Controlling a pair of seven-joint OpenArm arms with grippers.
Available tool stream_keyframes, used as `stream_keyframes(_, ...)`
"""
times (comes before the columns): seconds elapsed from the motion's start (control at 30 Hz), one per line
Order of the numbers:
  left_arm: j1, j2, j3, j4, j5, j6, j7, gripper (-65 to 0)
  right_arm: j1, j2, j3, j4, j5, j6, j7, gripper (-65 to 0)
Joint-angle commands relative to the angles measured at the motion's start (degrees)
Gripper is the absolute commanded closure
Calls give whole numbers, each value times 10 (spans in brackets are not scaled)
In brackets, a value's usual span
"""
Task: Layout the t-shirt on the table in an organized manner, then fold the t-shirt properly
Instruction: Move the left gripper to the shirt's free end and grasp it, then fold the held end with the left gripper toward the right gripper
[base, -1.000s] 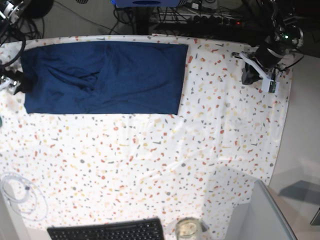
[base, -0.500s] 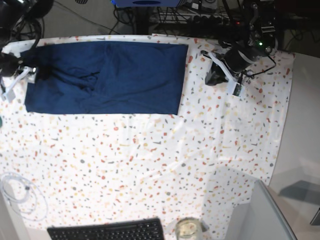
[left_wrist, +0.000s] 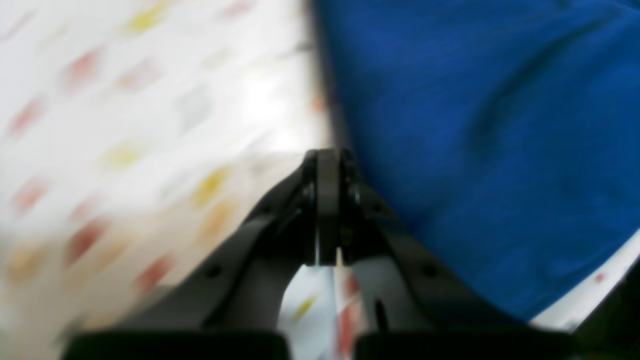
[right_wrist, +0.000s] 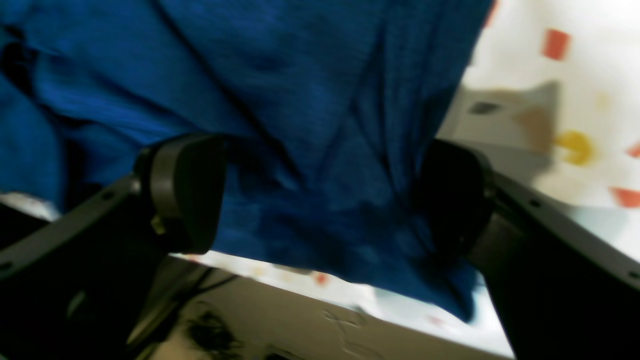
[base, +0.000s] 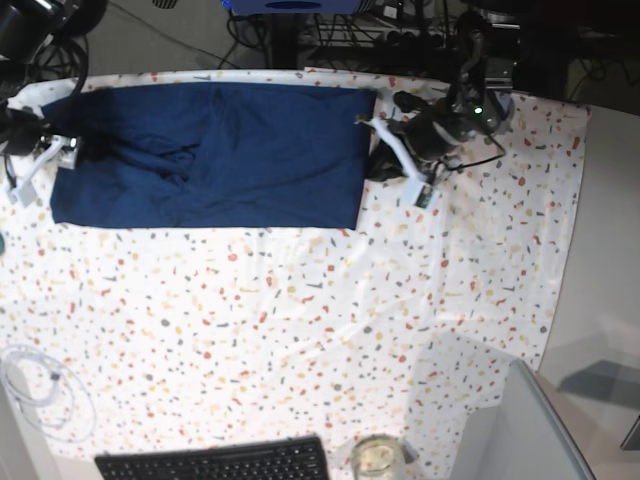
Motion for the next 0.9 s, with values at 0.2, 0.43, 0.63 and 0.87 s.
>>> stream_keyframes(0.2,-19,3,76,8,-9,40,-10,0,-1,-4,-52,-3,36,1,4,-569)
stream_keyframes(0.43,-16,2,80,9,-9,50,-10,0,-1,0,-47,-3,36,1,32,-453)
stream_keyframes(0.63,-13,2,86,9,-9,50,-10,0,3,9,-47,-3,36,1,60,-153)
stream_keyframes(0.87,-17,5,87,7,-9,50,-10,0,-2,12,-53,49,34,1,67,-5)
